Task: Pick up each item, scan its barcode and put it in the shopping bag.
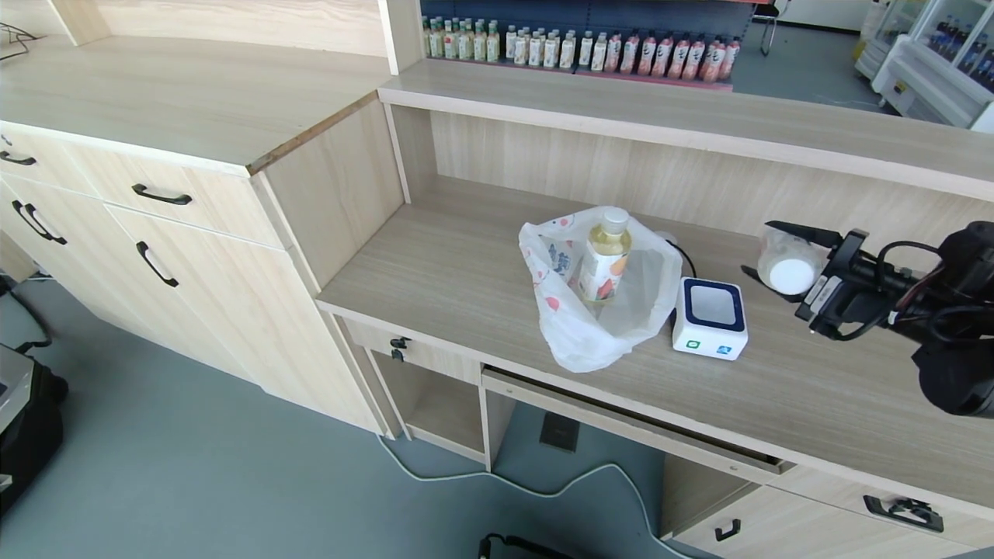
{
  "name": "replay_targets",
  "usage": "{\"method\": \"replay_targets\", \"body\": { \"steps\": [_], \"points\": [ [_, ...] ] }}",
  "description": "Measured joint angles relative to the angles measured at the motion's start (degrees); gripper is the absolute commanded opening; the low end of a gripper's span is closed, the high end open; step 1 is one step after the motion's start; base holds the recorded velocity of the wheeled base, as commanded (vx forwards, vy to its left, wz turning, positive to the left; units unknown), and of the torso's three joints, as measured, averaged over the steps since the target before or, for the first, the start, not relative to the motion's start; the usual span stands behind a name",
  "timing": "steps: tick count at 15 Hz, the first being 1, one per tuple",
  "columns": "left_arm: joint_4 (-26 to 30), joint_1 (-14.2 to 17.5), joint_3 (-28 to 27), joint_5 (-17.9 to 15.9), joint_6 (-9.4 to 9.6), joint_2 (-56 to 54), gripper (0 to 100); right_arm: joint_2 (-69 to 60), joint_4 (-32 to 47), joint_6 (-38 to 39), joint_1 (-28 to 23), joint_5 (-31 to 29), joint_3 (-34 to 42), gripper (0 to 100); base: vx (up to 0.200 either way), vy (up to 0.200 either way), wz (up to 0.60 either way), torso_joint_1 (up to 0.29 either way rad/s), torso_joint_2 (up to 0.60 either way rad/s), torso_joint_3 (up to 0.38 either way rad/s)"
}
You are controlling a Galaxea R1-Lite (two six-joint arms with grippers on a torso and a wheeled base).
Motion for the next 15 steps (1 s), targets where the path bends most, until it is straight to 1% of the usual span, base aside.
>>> {"method": "replay_targets", "body": {
  "steps": [5,15],
  "points": [
    [0.0,0.0,0.0,0.0,0.0,0.0,100,3.0,-0.3,-3.7,1.2,0.1,3.1,0,0.0,0.0,0.0,0.0,0.0,0.0],
    [0.0,0.0,0.0,0.0,0.0,0.0,100,5.7,-2.3,-3.9,2.7,0.0,3.2,0,0.0,0.0,0.0,0.0,0.0,0.0]
  ]
}}
